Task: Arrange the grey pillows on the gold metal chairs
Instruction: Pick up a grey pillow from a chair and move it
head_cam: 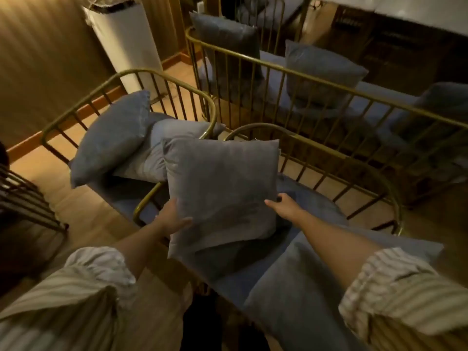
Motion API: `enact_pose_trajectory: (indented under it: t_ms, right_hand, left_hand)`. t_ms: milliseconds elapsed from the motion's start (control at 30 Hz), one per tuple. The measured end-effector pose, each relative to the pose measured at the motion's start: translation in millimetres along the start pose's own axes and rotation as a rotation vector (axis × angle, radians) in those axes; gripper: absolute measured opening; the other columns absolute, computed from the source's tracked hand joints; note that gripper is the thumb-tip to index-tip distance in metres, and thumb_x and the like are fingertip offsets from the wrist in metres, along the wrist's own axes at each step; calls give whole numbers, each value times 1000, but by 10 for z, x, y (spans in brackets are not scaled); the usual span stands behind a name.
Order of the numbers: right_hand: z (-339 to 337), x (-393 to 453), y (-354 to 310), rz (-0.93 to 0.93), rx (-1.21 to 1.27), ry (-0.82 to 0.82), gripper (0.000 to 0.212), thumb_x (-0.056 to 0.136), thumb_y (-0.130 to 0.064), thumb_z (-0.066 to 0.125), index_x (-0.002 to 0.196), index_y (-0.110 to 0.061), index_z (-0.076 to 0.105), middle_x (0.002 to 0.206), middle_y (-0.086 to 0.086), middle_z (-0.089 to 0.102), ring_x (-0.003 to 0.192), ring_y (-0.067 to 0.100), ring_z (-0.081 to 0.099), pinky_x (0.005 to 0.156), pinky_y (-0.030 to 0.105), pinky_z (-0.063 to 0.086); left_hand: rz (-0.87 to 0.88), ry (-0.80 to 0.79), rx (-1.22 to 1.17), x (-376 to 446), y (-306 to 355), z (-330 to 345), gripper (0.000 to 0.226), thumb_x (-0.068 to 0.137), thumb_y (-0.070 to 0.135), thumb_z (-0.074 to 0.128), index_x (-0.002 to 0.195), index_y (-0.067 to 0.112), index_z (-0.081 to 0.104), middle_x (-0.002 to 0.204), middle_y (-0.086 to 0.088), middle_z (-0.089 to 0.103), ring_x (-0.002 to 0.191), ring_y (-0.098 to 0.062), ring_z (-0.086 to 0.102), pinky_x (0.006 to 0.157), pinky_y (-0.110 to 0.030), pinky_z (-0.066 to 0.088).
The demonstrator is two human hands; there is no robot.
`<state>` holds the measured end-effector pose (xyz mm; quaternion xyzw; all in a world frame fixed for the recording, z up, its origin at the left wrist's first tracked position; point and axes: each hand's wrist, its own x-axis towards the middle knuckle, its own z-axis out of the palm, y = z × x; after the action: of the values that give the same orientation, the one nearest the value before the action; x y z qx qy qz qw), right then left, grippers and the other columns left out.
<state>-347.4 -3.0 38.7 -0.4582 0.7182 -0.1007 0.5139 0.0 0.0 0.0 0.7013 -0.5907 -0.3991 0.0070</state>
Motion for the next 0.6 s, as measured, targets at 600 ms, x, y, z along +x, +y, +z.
enact_pose_trajectory:
  t_ms: [600]
  right_hand:
    - [190, 1288, -27, 279, 558, 196, 131, 55, -88, 61, 155, -14, 18, 159, 10, 32, 140, 33, 39, 113, 49, 37]
  left_hand:
    - [-339, 248, -297, 1244, 240, -59, 118, 85, 68, 53, 153, -3, -12, 166, -16, -10, 154, -29, -11, 124, -47, 0]
